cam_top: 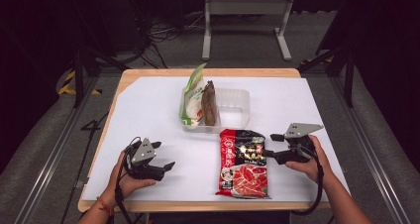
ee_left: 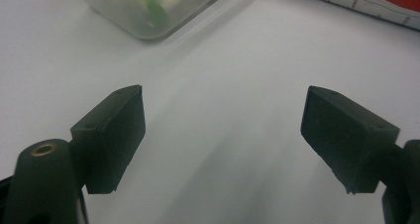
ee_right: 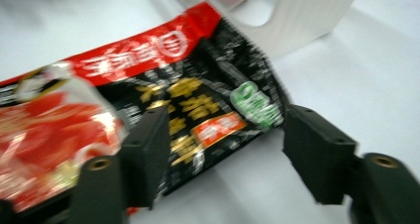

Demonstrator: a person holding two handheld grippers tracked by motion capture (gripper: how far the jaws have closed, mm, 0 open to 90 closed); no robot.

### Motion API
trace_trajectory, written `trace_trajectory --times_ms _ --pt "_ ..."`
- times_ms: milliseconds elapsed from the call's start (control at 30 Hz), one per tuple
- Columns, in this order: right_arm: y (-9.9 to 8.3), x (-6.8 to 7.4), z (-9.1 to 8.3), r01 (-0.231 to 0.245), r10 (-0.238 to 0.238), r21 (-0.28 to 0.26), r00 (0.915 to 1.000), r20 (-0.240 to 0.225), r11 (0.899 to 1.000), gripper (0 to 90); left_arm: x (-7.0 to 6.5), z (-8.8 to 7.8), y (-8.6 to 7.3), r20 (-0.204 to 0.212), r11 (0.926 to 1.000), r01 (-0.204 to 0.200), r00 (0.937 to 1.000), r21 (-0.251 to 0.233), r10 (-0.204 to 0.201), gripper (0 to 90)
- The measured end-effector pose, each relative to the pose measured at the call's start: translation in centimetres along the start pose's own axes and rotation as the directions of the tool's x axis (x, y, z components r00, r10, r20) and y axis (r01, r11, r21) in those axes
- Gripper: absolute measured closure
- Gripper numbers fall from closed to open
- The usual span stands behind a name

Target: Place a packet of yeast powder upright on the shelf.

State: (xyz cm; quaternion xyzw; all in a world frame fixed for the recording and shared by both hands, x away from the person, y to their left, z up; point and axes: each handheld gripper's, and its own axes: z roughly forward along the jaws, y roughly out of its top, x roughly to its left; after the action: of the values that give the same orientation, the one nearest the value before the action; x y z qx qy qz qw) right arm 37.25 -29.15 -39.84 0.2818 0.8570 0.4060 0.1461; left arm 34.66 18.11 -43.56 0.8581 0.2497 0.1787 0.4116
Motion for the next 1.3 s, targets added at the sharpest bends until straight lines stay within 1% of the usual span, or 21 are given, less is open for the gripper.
trace_trajectory --times_ms 67,133,233,300,367,467,533,633,700,767,800,833,900,967,1033,1067,1100,1167,1200,1267,1300 --pt "0.5 -0.8 1.0 -0.008 0.008 0.011 0.9997 -0.024 1.000 27.4 0.0 0.0 0.0 0.002 1.0000 0.003 1.0000 0.002 -0.003 18.2" --pt "0.9 -1.5 1.7 -0.027 0.027 0.005 0.9992 -0.028 1.000 26.3 0.1 0.0 0.0 0.002 1.0000 0.005 1.0000 0.000 -0.005 18.3" --pt "1.2 -2.7 3.0 -0.072 0.073 0.009 0.9960 -0.053 0.997 20.7 0.0 0.0 0.0 -0.008 1.0000 0.001 1.0000 0.007 -0.001 18.3" --pt "1.4 -3.1 3.9 -0.091 0.093 0.023 0.9920 -0.086 0.996 17.9 0.1 0.1 -0.1 -0.005 0.9999 -0.003 1.0000 0.010 0.003 18.2" --pt "1.7 -3.2 4.5 -0.092 0.094 0.029 0.9903 -0.102 0.995 15.9 0.1 0.1 -0.1 -0.003 1.0000 0.000 1.0000 0.009 0.001 18.2" --pt "2.1 -3.5 5.6 -0.102 0.110 0.064 0.9840 -0.140 0.993 14.6 0.1 0.1 0.0 -0.013 0.9999 -0.001 0.9999 0.012 0.002 18.1" --pt "2.0 -3.7 6.2 -0.100 0.110 0.077 0.9846 -0.136 0.992 14.9 0.1 0.1 -0.1 -0.014 0.9999 -0.002 0.9999 0.016 0.002 18.0" --pt "1.8 -3.9 7.0 -0.130 0.144 0.091 0.9744 -0.172 0.987 14.2 0.0 0.1 -0.1 -0.016 0.9998 -0.003 0.9999 0.022 0.004 18.0" --pt "1.8 -3.9 7.4 -0.137 0.153 0.095 0.9711 -0.183 0.986 14.5 0.0 0.1 -0.1 -0.015 0.9998 -0.003 0.9999 0.022 0.003 18.0" --pt "2.0 -3.7 7.7 -0.129 0.146 0.096 0.9706 -0.192 0.987 14.9 0.0 0.2 0.0 -0.017 0.9996 -0.005 0.9998 0.028 0.005 18.0" --pt "2.1 -3.6 7.7 -0.129 0.145 0.091 0.9677 -0.206 0.988 15.2 0.0 0.2 0.0 -0.022 0.9995 -0.002 0.9997 0.032 0.003 18.0" --pt "2.1 -3.6 7.7 -0.129 0.145 0.091 0.9677 -0.206 0.988 15.2 0.0 0.2 0.0 -0.022 0.9995 -0.002 0.9997 0.032 0.003 18.2" --pt "2.2 -3.5 8.0 -0.125 0.142 0.094 0.9678 -0.208 0.988 17.0 0.1 0.3 -0.1 -0.038 0.9988 0.015 0.9992 0.047 -0.013 18.4" --pt "2.2 -3.6 8.4 -0.123 0.144 0.112 0.9662 -0.214 0.986 18.5 0.4 0.3 -0.2 -0.032 0.9983 0.032 0.9990 0.049 -0.031 18.4" --pt "2.1 -3.6 8.8 -0.138 0.162 0.120 0.9597 -0.230 0.983 20.3 0.5 0.2 -0.3 -0.038 0.9982 0.037 0.9986 0.048 -0.036 18.5" --pt "2.1 -3.5 8.9 -0.147 0.172 0.117 0.9544 -0.244 0.982 22.0 0.5 0.2 -0.2 -0.046 0.9978 0.041 0.9982 0.051 -0.039 18.6" --pt "2.2 -3.3 9.1 -0.142 0.169 0.122 0.9522 -0.254 0.982 24.5 0.5 0.3 -0.3 -0.051 0.9973 0.047 0.9977 0.057 -0.044 18.9" --pt "2.3 -3.1 9.2 -0.138 0.167 0.134 0.9567 -0.239 0.981 30.9 0.5 0.4 -0.3 -0.058 0.9965 0.049 0.9973 0.068 -0.045 19.4" --pt "2.3 -3.1 9.2 -0.138 0.167 0.134 0.9567 -0.239 0.981 30.9 0.5 0.5 -0.3 -0.066 0.9958 0.048 0.9969 0.077 -0.043 19.4" --pt "2.2 -3.2 9.0 -0.149 0.175 0.131 0.9585 -0.225 0.980 42.7 0.5 0.6 -0.4 -0.074 0.9945 0.053 0.9962 0.091 -0.046 19.4" --pt "2.1 -3.4 8.8 -0.165 0.190 0.124 0.9549 -0.228 0.979 48.7 0.6 0.6 -0.4 -0.074 0.9943 0.056 0.9960 0.091 -0.049 19.4"
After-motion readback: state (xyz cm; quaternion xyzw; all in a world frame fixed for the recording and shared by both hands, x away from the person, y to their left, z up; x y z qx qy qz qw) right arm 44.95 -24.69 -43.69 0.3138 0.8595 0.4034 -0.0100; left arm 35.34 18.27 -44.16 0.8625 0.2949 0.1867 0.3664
